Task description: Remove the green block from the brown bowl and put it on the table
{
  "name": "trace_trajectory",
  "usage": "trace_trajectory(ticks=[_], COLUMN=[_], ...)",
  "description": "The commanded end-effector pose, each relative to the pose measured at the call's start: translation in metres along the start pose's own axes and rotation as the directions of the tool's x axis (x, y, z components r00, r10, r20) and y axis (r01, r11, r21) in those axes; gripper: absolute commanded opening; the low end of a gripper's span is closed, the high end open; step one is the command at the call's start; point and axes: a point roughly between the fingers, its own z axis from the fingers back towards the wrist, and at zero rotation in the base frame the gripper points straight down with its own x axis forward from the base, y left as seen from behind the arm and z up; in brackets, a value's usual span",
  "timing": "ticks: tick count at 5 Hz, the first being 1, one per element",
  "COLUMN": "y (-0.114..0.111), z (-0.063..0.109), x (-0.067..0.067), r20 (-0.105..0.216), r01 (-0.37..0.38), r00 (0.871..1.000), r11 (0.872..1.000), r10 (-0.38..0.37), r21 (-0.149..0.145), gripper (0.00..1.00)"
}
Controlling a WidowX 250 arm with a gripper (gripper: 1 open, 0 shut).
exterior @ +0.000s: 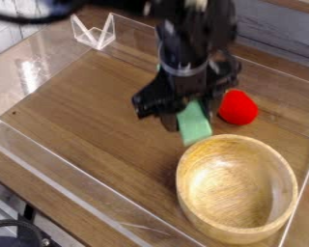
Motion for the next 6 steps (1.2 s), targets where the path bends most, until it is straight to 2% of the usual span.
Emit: trace_trajectory(ticks=[1, 2, 4, 5, 6], y=[-0.013, -0.018, -0.023, -0.006, 0.008], z=[0.005, 0.005, 0.016, 0.016, 0.012], x=[-0.005, -0.013, -0.01, -0.011, -0.016], r20=[0.036, 0.044, 0.075, 0.092, 0.098], r01=[0.036, 0.074, 0.11, 0.076, 0.024], r00=[0.999, 0.996, 0.991, 0.993, 0.995], r11=[0.998, 0.996, 0.994, 0.996, 0.997], r10=[-0.034, -0.072, -0.11, -0.08, -0.031], r21=[-0.048, -0.041, 0.003, 0.045, 0.074], gripper=[0.0, 0.0, 0.0, 0.0, 0.0])
